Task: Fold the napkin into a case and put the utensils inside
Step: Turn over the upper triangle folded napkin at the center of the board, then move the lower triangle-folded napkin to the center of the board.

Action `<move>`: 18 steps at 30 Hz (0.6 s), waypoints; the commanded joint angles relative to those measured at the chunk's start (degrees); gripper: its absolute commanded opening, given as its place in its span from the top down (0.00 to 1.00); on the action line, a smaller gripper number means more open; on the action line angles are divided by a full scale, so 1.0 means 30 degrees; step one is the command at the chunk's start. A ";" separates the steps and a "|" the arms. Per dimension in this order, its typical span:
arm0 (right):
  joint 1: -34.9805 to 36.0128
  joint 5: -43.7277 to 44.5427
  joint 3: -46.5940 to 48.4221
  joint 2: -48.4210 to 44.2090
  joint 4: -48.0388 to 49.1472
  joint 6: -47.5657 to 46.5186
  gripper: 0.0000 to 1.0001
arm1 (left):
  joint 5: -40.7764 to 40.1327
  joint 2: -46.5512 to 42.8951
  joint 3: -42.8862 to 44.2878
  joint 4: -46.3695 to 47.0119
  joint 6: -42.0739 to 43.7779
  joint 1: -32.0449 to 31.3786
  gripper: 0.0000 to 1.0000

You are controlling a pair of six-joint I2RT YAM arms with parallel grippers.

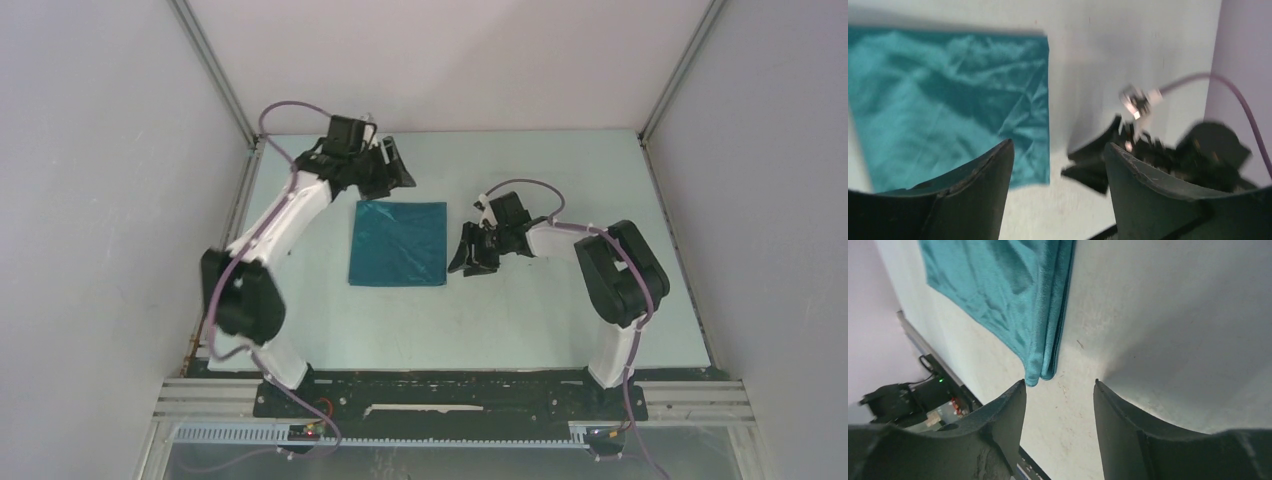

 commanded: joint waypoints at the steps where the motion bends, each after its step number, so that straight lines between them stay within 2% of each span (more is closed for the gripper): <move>1: 0.1834 0.3541 0.1253 0.0268 -0.1755 0.0478 0.40 | -0.0689 -0.5160 -0.4972 -0.0945 0.1839 0.0110 0.28; 6: 0.2831 0.4256 0.1632 0.0828 -0.1867 0.1202 0.40 | -0.0518 -0.9428 -0.9684 -0.0741 0.1817 0.0273 0.28; 11: 0.3338 0.5177 0.1744 0.1176 -0.2094 0.1553 0.44 | -0.0491 -1.1439 -1.1485 -0.0640 0.1449 0.0387 0.28; 15: 0.3292 0.5955 0.1977 0.1417 -0.2622 0.1164 0.60 | -0.0621 -1.1595 -1.1584 -0.0508 0.1377 0.0452 0.27; 18: 0.2806 0.4714 0.2028 0.1665 -0.2401 0.0392 0.77 | -0.0328 -1.1331 -1.1477 -0.0484 0.1379 0.0626 0.28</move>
